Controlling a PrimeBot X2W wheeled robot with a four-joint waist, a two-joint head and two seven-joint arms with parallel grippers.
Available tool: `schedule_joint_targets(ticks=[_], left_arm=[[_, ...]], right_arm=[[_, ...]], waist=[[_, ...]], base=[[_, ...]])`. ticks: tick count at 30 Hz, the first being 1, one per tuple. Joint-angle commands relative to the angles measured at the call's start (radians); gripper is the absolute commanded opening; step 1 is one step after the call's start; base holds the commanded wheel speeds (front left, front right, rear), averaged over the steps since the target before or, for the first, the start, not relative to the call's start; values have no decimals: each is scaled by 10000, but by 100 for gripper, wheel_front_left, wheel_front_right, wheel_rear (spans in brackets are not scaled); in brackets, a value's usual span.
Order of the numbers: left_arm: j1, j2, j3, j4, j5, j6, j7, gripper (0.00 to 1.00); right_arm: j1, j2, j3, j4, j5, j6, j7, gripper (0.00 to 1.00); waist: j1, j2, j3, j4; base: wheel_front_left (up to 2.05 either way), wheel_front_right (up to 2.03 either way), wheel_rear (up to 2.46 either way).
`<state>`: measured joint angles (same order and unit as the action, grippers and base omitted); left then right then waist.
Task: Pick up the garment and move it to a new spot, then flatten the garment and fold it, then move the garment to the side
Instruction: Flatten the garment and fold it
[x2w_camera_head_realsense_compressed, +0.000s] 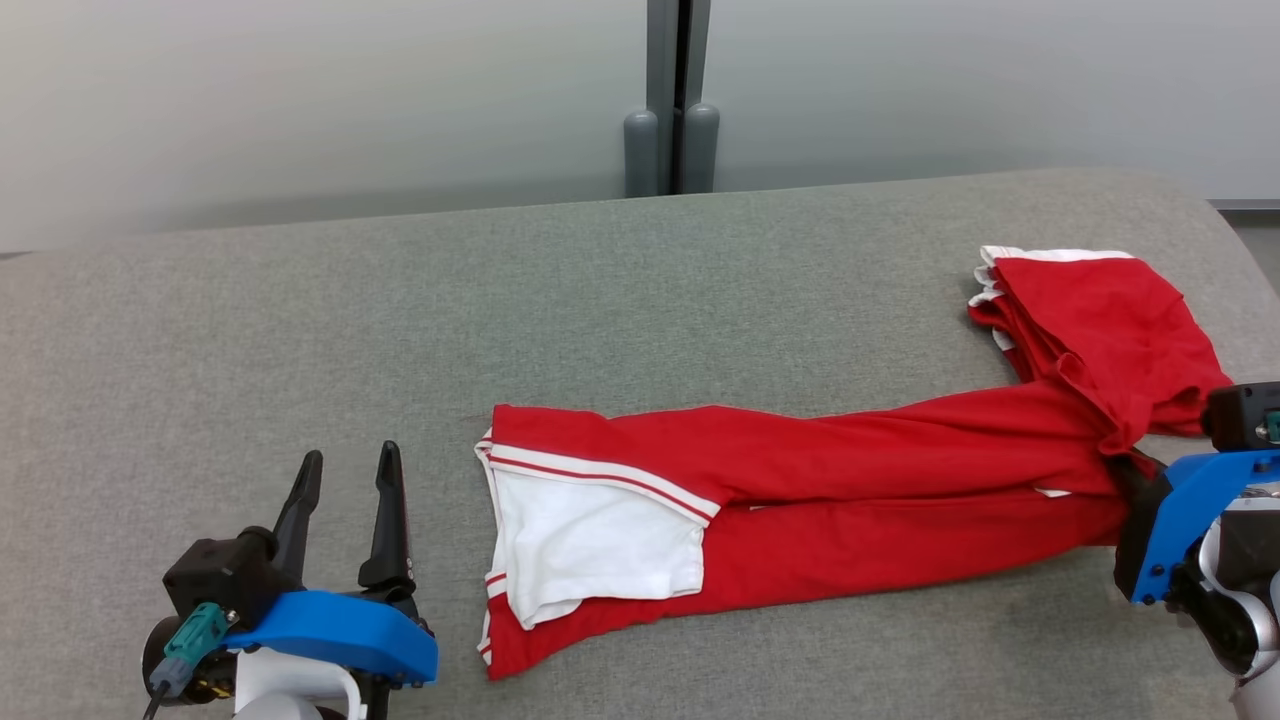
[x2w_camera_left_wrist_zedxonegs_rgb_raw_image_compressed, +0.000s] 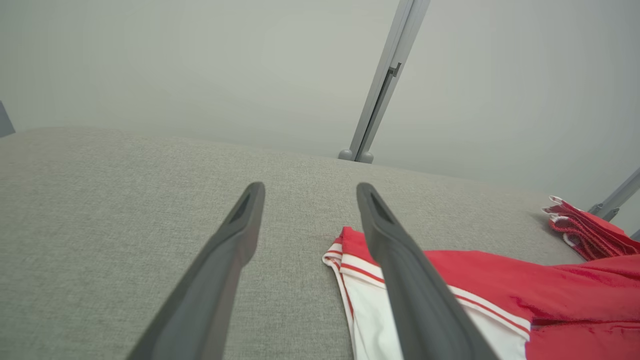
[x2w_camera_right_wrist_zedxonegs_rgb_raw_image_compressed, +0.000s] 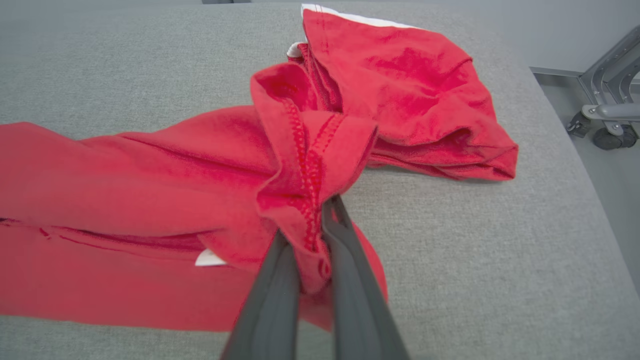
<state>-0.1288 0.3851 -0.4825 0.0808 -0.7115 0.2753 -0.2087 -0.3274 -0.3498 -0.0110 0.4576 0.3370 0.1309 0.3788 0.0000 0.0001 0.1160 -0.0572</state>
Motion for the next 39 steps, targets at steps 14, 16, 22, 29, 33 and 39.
schedule_joint_targets(ticks=[14, 16, 22, 29, 33, 39], left_arm=[[-174, 95, -110, -79, 79, 5, 50, 100], [-198, 66, -137, -94, 65, 7, 54, 100], [-263, -45, -261, -51, 54, -69, 8, 100], [-423, -252, -365, 97, 54, -190, -70, 100], [-470, -336, -444, 197, 62, -275, -124, 100], [-612, -471, -576, 379, 80, -389, -166, 100]], right_arm=[[272, 1504, 666, -2490, 1155, 0, 838, 0], [164, 1680, 1011, -2697, 1417, 0, 860, 0], [-229, 2428, 2095, -2581, 1900, 0, 697, 0], [-651, 2902, 2963, -1584, 2391, 0, 250, 0], [-963, 2967, 3257, -799, 2570, 1, -31, 0], [-1575, 2982, 3806, 531, 3172, 1, -542, 0]], waist=[[0, -1, -128, 422], [0, -1, -151, 616], [0, -1, -136, 1236], [0, -1, -11, 1977], [0, -1, 72, 2296], [0, -1, 157, 2606]], base=[[0, 0, 0], [0, 0, 0], [0, 0, 0], [0, 0, 0], [0, 0, 0], [0, 0, 0]])
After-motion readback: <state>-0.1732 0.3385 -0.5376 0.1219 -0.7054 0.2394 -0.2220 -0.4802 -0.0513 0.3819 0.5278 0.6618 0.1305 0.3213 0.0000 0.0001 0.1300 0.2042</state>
